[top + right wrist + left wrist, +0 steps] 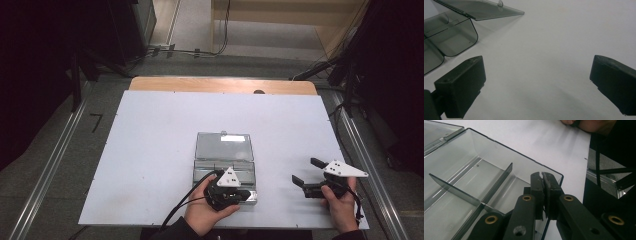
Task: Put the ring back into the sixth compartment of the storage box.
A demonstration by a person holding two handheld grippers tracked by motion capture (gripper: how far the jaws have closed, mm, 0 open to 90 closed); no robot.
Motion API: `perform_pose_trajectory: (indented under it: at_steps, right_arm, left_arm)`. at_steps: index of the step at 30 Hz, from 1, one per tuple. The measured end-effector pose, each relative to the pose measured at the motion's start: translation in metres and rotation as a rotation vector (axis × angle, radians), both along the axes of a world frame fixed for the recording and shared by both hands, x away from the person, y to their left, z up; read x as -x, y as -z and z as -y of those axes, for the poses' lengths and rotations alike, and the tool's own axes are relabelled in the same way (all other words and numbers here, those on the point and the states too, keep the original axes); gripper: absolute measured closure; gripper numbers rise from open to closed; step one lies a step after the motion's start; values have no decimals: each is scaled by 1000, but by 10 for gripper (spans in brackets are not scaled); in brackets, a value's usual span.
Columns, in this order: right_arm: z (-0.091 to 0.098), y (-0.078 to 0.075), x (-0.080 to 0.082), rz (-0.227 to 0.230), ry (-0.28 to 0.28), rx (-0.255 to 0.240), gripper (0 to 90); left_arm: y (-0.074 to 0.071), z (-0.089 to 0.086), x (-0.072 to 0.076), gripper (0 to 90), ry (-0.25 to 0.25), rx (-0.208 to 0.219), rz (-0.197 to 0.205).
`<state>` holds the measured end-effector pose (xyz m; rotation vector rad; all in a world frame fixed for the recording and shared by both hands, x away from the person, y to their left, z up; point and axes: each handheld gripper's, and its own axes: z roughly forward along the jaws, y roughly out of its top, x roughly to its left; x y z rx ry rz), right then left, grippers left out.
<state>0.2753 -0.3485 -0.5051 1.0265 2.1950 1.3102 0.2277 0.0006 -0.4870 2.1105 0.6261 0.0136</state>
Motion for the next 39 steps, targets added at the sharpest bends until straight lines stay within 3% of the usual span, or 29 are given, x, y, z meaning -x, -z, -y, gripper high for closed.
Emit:
perform_pose_trajectory:
  at_steps: [11,15,18,27,33,35,39]
  right_arm:
    - [0,0,0,-1,2,-1,0]
    - [1,0,0,0,0,-3,0]
    - [1,0,0,0,-1,-6,0]
    - [1,0,0,1,-7,-13,0]
    - [1,-1,1,4,-6,-17,0]
    - [1,-1,1,5,-5,-17,0]
    - [1,-1,1,4,-7,-15,0]
  left_arm:
    - [-6,-6,0,599,-21,41,6]
    - [-8,-9,-1,469,-31,75,8]
    - [-10,-12,-3,401,-15,126,-15]
    - [-14,-20,-6,143,-10,160,-13]
    - [-19,-28,-9,98,-36,166,0]
    - [-20,-31,-10,9,-24,177,-2]
    - [-21,-37,-12,0,-35,188,6]
